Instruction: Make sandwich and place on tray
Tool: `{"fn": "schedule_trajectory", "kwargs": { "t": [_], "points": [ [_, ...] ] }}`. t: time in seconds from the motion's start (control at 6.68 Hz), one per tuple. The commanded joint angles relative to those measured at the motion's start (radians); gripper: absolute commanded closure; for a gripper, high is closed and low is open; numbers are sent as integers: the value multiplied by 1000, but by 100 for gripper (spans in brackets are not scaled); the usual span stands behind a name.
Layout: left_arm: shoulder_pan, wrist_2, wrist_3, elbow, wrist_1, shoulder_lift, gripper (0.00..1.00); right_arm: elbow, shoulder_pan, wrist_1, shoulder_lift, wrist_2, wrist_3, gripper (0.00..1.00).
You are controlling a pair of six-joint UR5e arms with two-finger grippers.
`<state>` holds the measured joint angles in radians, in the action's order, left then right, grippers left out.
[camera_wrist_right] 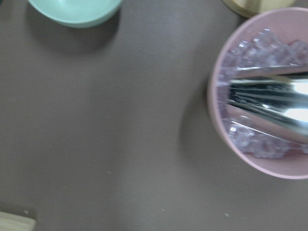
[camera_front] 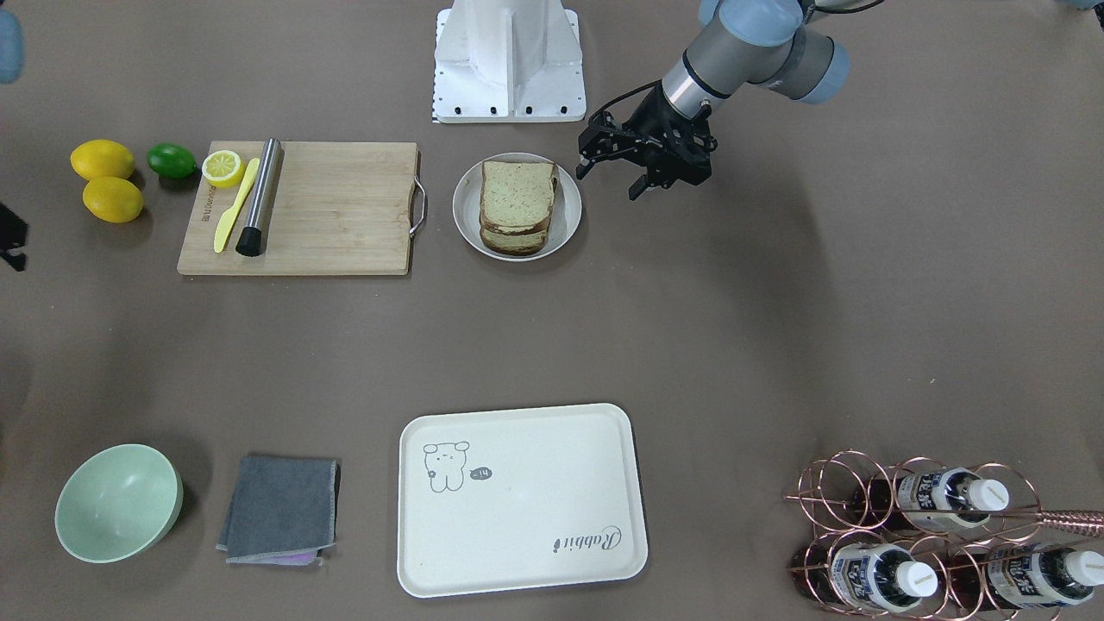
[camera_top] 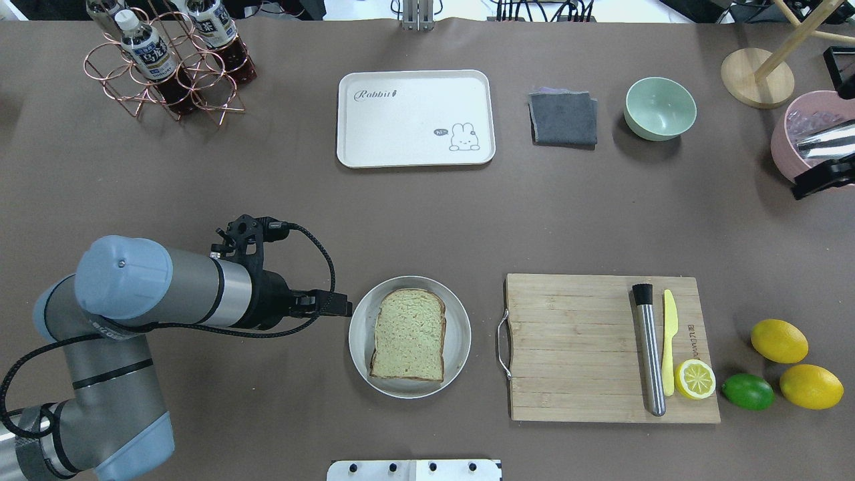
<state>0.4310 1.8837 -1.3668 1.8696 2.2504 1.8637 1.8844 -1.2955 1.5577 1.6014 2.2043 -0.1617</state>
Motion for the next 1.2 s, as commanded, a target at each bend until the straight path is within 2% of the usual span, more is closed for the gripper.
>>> {"fn": "schedule_trajectory", "kwargs": {
  "t": [0.0,0.15,0.3,0.45,0.6,1.05],
  "points": [
    [-61,-58,-11,-30,-2,26,3,-129,-253,125,31,94,419,0],
    [-64,-60,-11,-32,0,23,3,-175,-315,125,41,89,527,0],
    [-64,-60,-9,-32,1,12,4,-179,-332,127,48,92,546,0],
    [-64,-61,-9,-42,2,12,23,-180,-334,134,49,94,547,0],
    [-66,-61,-9,-61,2,15,50,-183,-334,133,49,92,545,0],
    [-66,-72,-9,-104,6,52,59,-185,-334,133,49,92,545,0]
  ]
}}
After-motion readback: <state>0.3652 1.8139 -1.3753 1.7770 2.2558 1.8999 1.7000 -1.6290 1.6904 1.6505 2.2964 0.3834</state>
